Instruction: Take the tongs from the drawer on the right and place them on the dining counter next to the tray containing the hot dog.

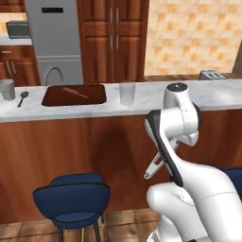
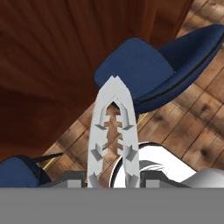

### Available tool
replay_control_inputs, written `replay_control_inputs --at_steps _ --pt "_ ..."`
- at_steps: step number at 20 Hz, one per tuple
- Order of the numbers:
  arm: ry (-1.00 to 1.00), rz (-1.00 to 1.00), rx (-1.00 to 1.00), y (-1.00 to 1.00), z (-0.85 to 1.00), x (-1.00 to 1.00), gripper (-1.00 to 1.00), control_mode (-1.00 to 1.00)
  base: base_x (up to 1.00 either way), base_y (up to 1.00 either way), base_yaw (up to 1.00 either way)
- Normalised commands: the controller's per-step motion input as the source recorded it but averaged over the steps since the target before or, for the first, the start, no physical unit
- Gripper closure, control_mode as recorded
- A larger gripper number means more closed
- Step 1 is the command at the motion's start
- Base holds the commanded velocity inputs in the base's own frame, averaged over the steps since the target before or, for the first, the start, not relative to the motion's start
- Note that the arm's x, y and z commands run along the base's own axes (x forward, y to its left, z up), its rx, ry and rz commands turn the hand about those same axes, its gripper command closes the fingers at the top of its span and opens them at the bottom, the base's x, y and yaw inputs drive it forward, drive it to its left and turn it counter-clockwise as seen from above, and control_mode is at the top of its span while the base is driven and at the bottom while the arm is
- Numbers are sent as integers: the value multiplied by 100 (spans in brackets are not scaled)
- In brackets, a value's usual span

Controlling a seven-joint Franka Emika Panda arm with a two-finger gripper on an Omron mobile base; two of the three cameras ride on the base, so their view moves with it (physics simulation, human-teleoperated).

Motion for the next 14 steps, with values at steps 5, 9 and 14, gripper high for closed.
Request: replay_control_inputs --at_steps 5,9,14 --pt "0 0 0 0 0 0 100 100 31 31 -15" --pt "0 0 0 0 0 0 100 100 -2 52 -18" --pt "0 0 0 0 0 0 100 100 -30 51 -21"
